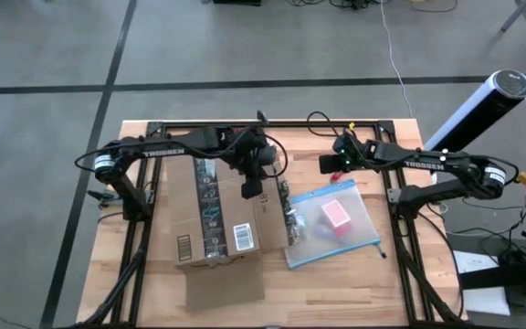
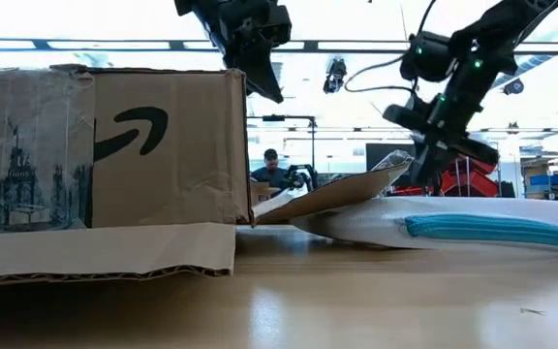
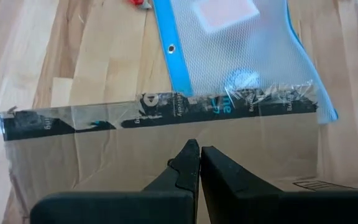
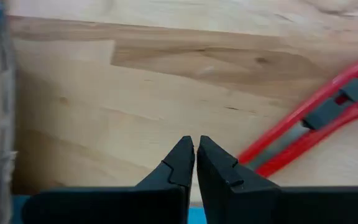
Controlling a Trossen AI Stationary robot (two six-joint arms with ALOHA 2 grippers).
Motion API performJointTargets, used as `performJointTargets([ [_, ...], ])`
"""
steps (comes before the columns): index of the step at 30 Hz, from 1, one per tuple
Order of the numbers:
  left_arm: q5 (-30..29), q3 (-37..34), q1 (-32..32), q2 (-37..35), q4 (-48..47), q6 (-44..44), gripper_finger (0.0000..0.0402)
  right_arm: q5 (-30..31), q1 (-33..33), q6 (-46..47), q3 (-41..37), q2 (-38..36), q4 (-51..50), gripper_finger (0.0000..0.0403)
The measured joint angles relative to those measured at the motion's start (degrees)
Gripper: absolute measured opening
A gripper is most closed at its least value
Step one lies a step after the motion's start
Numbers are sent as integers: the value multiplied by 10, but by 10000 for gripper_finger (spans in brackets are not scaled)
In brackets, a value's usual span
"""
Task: Unpack boxes
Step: Break down the box using the red cutter
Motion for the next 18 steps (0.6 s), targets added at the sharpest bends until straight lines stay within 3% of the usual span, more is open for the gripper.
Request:
performJointTargets([
  [6,1,0,0,-16,-4,16,0,3,-21,25,0,0,0,105],
  [12,2,0,0,-30,-24,42,0,55,-23,67,0,0,-39,216],
  [18,2,0,0,-36,-31,55,0,96,-34,116,0,3,-68,285],
])
